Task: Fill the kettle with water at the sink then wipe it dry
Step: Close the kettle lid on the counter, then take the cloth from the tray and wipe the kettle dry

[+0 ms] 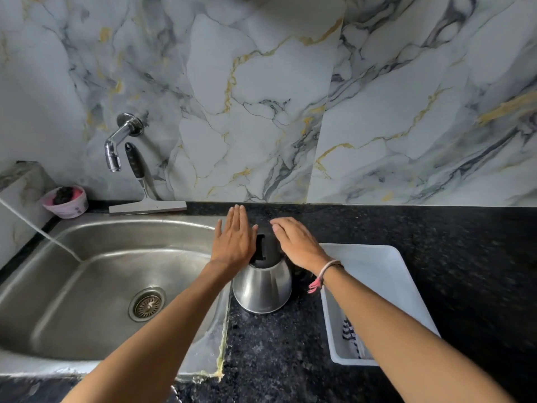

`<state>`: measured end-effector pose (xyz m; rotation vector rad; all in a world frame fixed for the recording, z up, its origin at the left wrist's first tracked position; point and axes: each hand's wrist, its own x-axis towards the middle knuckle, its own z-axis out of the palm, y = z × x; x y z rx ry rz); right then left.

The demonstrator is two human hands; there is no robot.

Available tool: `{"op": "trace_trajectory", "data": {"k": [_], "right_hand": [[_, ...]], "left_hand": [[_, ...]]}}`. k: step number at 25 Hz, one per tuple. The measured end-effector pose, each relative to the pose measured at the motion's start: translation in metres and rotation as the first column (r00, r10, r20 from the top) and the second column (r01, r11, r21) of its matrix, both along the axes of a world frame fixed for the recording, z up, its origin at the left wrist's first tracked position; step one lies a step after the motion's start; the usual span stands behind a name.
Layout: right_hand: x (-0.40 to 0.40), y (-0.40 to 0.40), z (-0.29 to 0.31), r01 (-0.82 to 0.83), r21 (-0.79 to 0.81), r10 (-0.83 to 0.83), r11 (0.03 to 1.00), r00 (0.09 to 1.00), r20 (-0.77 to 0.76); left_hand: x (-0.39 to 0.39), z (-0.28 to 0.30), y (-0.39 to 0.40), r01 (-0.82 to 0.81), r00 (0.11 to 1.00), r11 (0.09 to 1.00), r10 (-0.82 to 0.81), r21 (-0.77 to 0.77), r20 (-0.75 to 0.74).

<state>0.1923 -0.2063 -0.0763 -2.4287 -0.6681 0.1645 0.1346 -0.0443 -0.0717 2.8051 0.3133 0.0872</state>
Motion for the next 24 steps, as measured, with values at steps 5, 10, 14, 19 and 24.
{"op": "trace_trajectory", "data": {"k": [5,10,14,19,24], "right_hand": [[0.019,-0.130,-0.008,0.079,0.046,-0.073,0.996,0.989,-0.131],[0.020,-0.233,-0.042,-0.226,-0.477,-0.053,0.850,0.862,-0.504],[0.008,-0.258,-0.082,-0.354,-0.504,0.047,0.788,0.850,-0.524],[0.013,-0.274,-0.087,-0.451,-0.222,0.237,0.865,0.755,-0.611],[0.026,-0.244,-0.034,-0.514,0.043,0.434,0.857,0.673,-0.599]], "left_hand": [[-0.020,0.024,-0.063,0.250,0.875,0.968,-0.223,-0.006,0.430],[-0.016,-0.021,-0.192,0.458,0.845,0.879,-0.477,-0.135,-0.242],[-0.022,-0.073,-0.255,0.474,0.757,0.865,-0.495,-0.162,-0.427],[-0.033,-0.078,-0.257,0.362,0.826,0.921,-0.389,-0.144,-0.409],[-0.041,-0.023,-0.230,0.346,0.884,0.938,-0.335,-0.026,-0.328]]}}
